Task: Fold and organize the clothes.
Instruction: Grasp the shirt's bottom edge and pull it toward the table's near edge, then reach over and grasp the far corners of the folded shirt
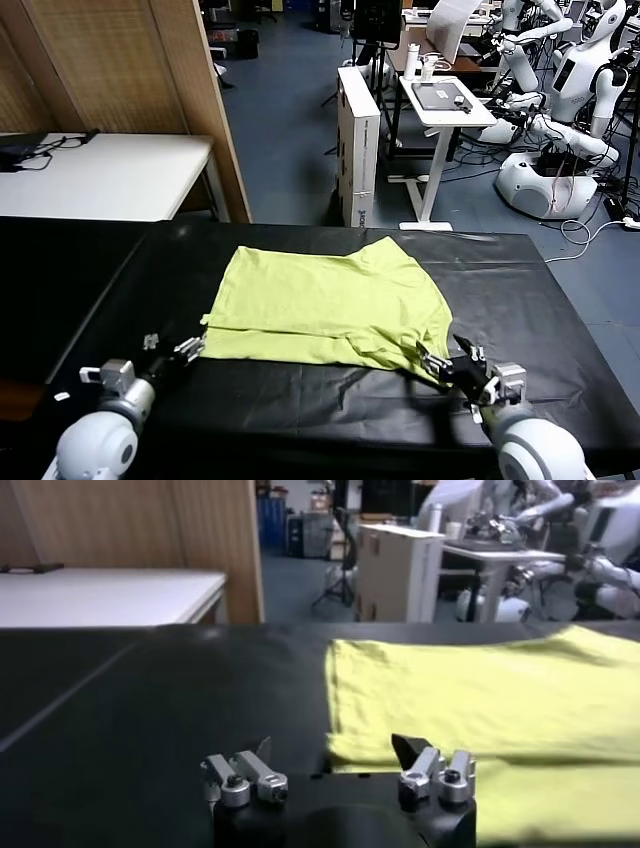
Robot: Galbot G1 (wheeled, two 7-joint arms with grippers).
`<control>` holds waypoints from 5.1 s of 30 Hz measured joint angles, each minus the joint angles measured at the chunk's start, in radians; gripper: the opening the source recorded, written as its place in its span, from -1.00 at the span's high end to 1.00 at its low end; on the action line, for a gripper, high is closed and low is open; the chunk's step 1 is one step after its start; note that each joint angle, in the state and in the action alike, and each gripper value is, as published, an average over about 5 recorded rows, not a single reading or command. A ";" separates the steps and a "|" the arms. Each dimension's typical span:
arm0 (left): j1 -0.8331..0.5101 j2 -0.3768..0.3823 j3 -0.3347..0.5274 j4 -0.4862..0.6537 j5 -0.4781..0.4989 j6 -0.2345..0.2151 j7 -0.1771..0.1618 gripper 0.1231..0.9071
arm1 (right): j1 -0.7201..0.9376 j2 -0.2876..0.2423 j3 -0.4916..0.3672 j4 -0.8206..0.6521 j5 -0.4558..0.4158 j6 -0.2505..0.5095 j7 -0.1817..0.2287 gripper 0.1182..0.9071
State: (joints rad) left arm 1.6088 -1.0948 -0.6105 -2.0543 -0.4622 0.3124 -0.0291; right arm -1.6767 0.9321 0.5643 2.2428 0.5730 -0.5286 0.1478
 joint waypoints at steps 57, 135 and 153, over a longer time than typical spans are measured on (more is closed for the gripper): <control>0.193 0.040 -0.114 -0.044 -0.031 -0.047 0.003 0.94 | -0.150 -0.108 0.096 0.120 0.091 -0.207 0.037 0.95; -0.812 0.078 0.297 0.537 -0.258 0.272 -0.115 -1.00 | 0.957 0.096 -0.466 -0.642 0.219 -0.208 0.054 -1.00; -0.874 0.078 0.348 0.629 -0.235 0.274 -0.086 -1.00 | 1.033 0.135 -0.513 -0.713 0.214 -0.208 0.058 -0.97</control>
State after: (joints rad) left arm 0.7348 -1.0165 -0.2621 -1.4253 -0.6969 0.5862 -0.1147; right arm -0.6441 1.0673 0.0508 1.5298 0.7872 -0.7364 0.2061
